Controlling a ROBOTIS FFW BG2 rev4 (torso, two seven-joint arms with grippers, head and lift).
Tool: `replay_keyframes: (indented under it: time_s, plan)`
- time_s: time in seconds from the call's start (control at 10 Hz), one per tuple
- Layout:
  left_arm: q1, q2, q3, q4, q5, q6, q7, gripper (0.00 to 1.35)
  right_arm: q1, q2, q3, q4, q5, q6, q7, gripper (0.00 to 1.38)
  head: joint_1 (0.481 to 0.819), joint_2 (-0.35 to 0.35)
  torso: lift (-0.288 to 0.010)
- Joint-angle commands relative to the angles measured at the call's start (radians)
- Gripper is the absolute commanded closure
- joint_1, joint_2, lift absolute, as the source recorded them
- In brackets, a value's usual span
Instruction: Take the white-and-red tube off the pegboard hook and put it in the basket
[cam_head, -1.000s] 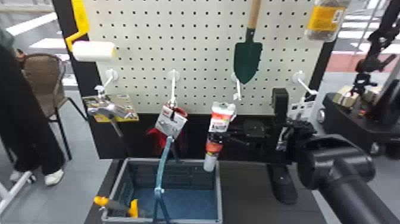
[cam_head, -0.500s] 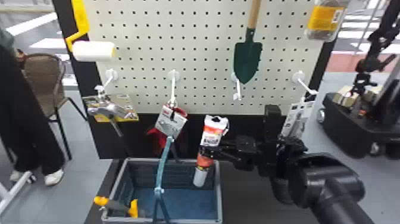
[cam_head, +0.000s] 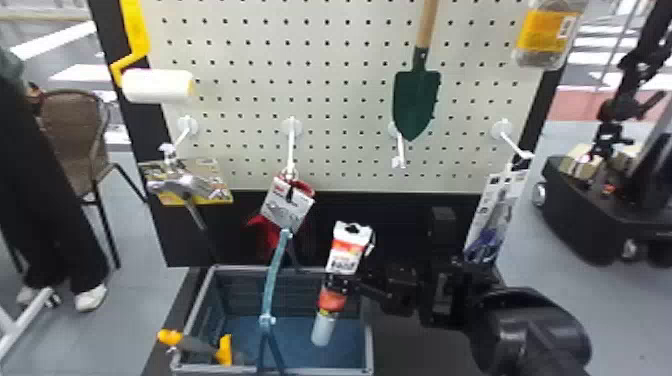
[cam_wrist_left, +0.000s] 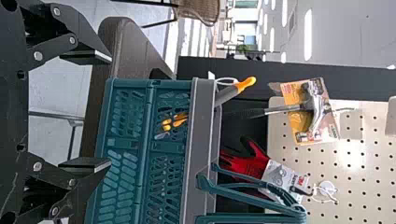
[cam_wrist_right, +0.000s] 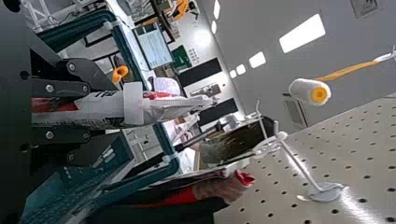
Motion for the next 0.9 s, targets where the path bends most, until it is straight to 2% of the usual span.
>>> replay_keyframes:
  time_s: [0.0, 0.5, 0.6, 0.8]
  plan:
    - [0.000, -0.003, -0.002, 0.000, 0.000, 0.000, 0.000, 0.49, -0.009, 0.006, 0.027, 0.078, -0.027, -0.013, 0.006, 0.96, 0.549, 0.000, -0.100]
    - [0.000, -0.003, -0.002, 0.000, 0.002, 0.002, 0.000, 0.49, -0.041, 0.013, 0.055, 0.203, -0.035, -0.033, 0.013, 0.96, 0.549, 0.000, -0.100]
    - [0.000, -0.003, -0.002, 0.000, 0.002, 0.002, 0.000, 0.49, -0.047, 0.014, 0.055, 0.228, -0.032, -0.036, 0.013, 0.88, 0.549, 0.000, -0.100]
    - [0.000, -0.003, -0.002, 0.000, 0.002, 0.002, 0.000, 0.49, -0.056, 0.014, 0.055, 0.255, -0.030, -0.045, 0.012, 0.31, 0.549, 0.000, -0.100]
